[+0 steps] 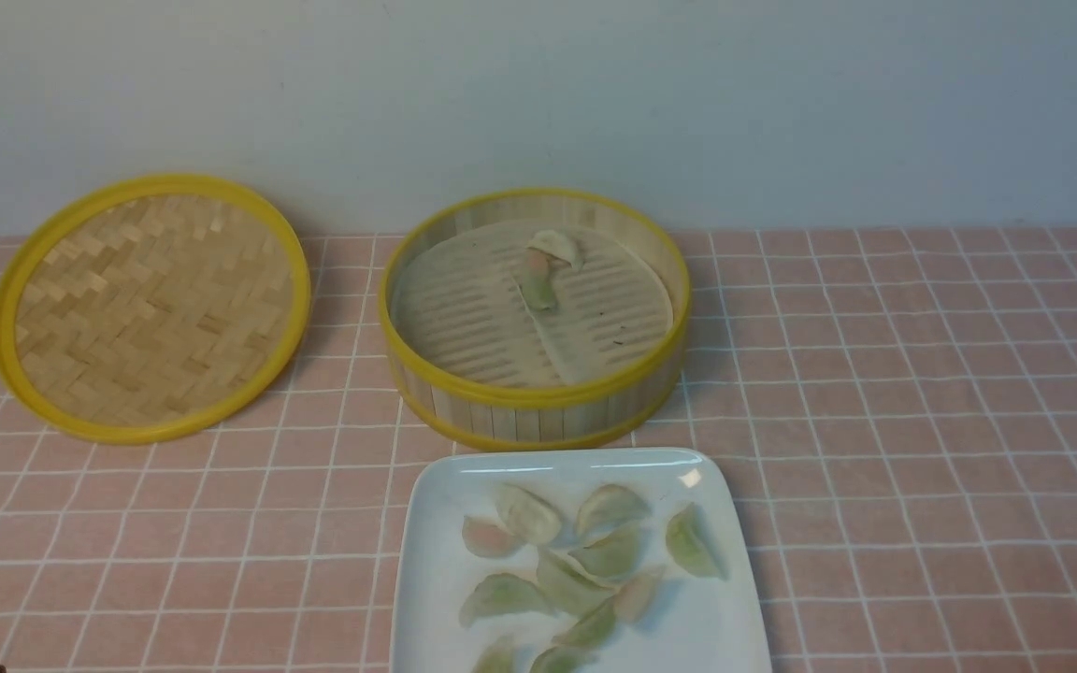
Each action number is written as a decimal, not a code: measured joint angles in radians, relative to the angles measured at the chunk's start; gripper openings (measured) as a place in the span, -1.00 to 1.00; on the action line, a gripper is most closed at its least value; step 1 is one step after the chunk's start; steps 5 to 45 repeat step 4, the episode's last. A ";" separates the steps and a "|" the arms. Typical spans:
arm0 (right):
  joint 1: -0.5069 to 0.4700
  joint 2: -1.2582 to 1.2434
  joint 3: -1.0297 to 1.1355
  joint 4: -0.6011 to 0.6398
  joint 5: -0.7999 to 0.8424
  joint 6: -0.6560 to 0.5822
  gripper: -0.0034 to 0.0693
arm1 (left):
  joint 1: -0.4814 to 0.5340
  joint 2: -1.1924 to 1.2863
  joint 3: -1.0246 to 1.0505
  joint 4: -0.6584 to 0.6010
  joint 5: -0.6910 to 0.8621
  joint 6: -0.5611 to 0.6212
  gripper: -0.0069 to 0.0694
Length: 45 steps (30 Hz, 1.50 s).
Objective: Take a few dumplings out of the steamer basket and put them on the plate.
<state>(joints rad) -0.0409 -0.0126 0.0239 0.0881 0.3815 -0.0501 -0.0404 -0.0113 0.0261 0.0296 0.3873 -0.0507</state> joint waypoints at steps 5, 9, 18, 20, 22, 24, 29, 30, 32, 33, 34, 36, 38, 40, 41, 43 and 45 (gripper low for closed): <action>0.000 0.000 0.000 0.000 0.000 0.001 -0.93 | 0.000 0.000 0.000 0.000 0.000 0.000 -0.83; 0.000 0.000 0.000 0.000 0.000 0.001 -0.93 | 0.000 0.000 0.000 0.000 0.000 0.000 -0.83; 0.000 0.000 0.000 0.000 0.000 0.001 -0.93 | 0.000 0.000 0.000 0.000 0.000 0.000 -0.83; 0.000 0.000 0.000 0.000 0.000 0.001 -0.93 | 0.000 0.000 0.000 0.000 0.000 0.000 -0.83; 0.000 0.000 0.000 0.000 0.000 0.001 -0.93 | 0.000 0.000 0.000 0.000 0.000 0.000 -0.83; 0.000 0.000 0.000 0.000 0.000 0.001 -0.93 | 0.000 0.000 0.000 0.000 0.000 0.000 -0.83; 0.000 0.000 0.000 0.000 0.000 0.001 -0.93 | 0.000 0.000 0.000 0.000 0.000 0.000 -0.83; 0.000 0.000 0.000 0.000 0.000 0.001 -0.93 | 0.000 0.000 0.000 0.000 0.000 0.000 -0.83; 0.000 0.000 0.000 0.000 0.000 0.001 -0.93 | 0.000 0.000 0.000 0.000 0.000 0.000 -0.83; 0.000 0.000 0.000 0.000 0.000 0.001 -0.93 | 0.000 0.000 0.000 0.000 0.000 0.000 -0.83; 0.000 0.000 0.000 0.000 0.000 0.001 -0.93 | 0.000 0.000 0.000 0.000 0.000 0.000 -0.83; 0.000 0.000 0.000 0.000 0.000 0.001 -0.93 | 0.000 0.000 0.000 0.000 0.000 0.000 -0.83; 0.000 0.000 0.000 0.000 0.000 0.001 -0.93 | 0.000 0.000 0.000 0.000 0.000 0.000 -0.83; 0.000 0.000 0.000 0.000 0.000 0.001 -0.93 | 0.000 0.000 0.000 0.000 0.000 0.000 -0.83; 0.000 0.000 0.000 0.000 0.000 0.001 -0.93 | 0.000 0.000 0.000 0.000 0.000 0.000 -0.83; 0.000 0.000 0.000 0.000 0.000 0.001 -0.93 | 0.000 0.000 0.000 0.000 0.000 0.000 -0.83; 0.000 0.000 0.000 0.000 0.000 0.001 -0.93 | 0.000 0.000 0.000 0.000 0.000 0.000 -0.83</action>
